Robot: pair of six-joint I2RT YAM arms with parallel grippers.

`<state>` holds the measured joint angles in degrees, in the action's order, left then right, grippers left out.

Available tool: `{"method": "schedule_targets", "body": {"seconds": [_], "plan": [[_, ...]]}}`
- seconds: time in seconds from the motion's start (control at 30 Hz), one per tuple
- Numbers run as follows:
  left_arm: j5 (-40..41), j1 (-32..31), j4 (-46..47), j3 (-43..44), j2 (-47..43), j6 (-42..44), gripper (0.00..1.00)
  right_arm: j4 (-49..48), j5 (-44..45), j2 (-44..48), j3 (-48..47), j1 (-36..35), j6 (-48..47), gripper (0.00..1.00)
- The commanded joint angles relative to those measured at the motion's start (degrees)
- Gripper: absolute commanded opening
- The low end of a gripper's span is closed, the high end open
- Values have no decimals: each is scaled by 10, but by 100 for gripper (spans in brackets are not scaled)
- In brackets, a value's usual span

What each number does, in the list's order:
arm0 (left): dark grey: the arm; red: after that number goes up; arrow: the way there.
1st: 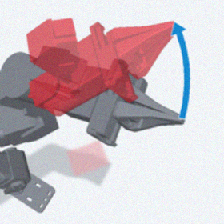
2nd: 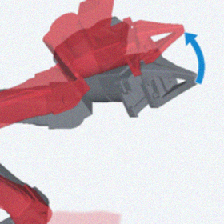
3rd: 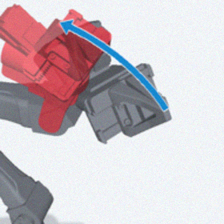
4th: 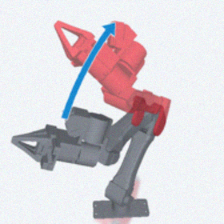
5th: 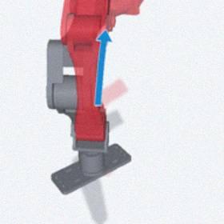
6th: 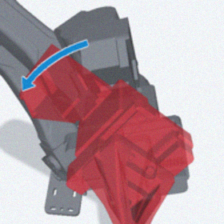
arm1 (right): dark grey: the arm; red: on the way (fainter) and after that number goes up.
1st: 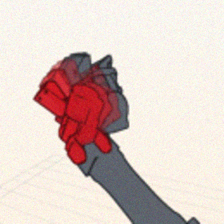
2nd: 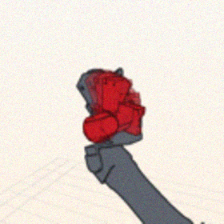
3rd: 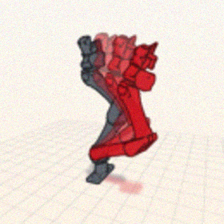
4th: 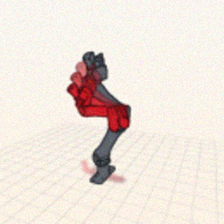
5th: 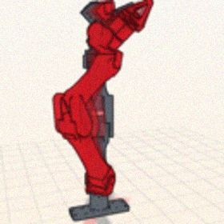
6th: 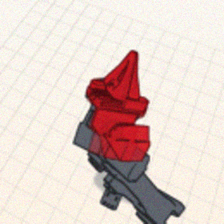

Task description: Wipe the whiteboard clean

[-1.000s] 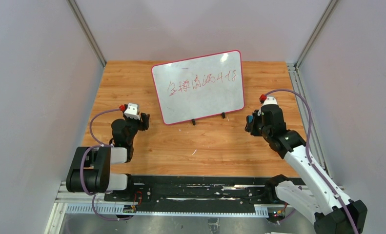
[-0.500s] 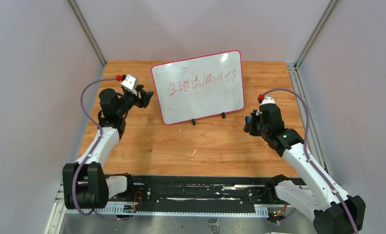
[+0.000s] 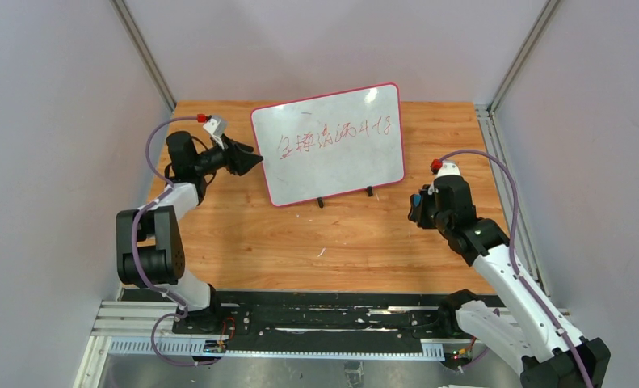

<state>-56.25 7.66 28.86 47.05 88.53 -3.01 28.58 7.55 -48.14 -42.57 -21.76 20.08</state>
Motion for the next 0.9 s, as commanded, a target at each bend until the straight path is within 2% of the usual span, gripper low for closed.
{"method": "schedule_targets", "body": {"seconds": [0.0, 0.57, 0.7, 0.87], "plan": [[-63, 0, 74, 30, 22, -55, 58, 12, 15, 4, -11, -10, -12, 1], [-104, 2, 311, 83, 141, -279, 55, 17, 19, 7, -17, -10, -11, 1], [-98, 8, 271, 78, 128, -243, 55, 16, 24, 9, -13, -10, -9, 1], [-61, 12, 98, 82, 96, -82, 56, 7, 20, 1, -11, -10, -9, 1]]}}
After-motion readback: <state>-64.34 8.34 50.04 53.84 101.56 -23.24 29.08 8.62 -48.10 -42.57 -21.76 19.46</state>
